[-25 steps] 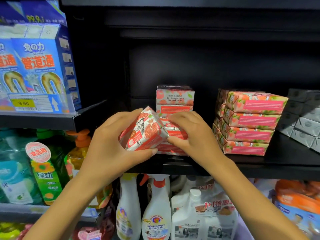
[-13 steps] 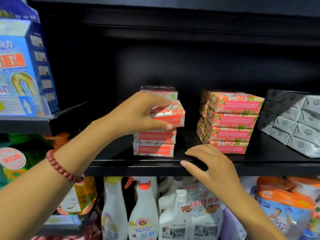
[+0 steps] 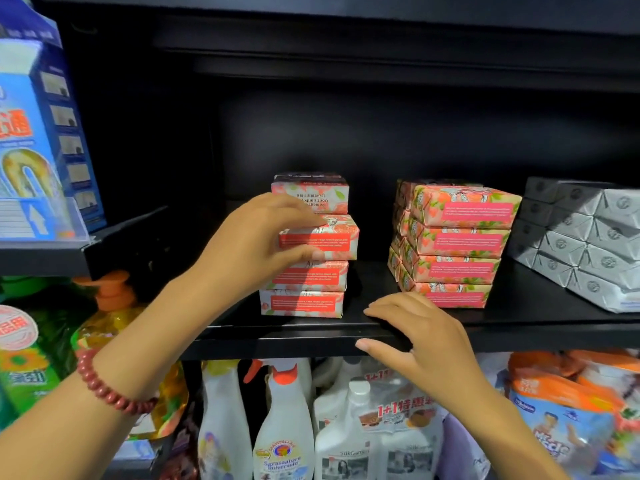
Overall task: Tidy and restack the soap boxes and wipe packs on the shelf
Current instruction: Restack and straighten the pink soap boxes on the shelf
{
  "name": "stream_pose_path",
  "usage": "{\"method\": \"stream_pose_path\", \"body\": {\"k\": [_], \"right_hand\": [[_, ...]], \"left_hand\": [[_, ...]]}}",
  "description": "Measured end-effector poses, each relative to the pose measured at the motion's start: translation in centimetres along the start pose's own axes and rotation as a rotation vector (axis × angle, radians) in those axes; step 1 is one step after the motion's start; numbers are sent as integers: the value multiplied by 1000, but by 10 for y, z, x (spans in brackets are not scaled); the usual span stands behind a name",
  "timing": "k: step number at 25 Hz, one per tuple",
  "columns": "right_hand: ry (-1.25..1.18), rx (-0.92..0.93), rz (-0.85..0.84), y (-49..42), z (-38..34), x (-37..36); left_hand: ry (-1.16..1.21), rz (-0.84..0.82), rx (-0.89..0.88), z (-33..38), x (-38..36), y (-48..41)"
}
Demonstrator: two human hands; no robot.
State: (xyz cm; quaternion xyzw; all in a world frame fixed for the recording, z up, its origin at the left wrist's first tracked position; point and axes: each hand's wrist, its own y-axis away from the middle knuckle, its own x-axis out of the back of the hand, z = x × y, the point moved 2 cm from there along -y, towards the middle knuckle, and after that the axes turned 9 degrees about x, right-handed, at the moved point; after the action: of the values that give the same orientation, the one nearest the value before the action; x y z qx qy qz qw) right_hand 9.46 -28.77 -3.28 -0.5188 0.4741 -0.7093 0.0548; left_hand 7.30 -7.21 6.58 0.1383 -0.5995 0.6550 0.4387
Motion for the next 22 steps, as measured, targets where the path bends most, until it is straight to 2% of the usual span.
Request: {"method": "stream_pose_path", "body": {"k": [7, 10, 12, 14, 16, 17, 19, 22], "right_hand": [[-58, -34, -35, 1, -3, 1], [-206, -88, -32, 0, 0, 10], [-204, -95, 153, 0, 6, 28], [-85, -83, 404, -2, 15, 55], [28, -69, 554, -7, 32, 81], [74, -62, 576, -11, 42, 92], [123, -59, 520, -21, 64, 106], [66, -63, 241, -39, 92, 107]], "left_hand": [[-95, 11, -4, -4, -5, -2], [-100, 77, -42, 5, 0, 4], [-30, 191, -128, 19, 0, 12], [32, 276, -196, 37, -8, 23], [54, 257, -236, 56, -27, 30], [52, 214, -244, 65, -38, 33], [19, 128, -221, 78, -63, 41], [-17, 28, -79, 92, -97, 47]]}}
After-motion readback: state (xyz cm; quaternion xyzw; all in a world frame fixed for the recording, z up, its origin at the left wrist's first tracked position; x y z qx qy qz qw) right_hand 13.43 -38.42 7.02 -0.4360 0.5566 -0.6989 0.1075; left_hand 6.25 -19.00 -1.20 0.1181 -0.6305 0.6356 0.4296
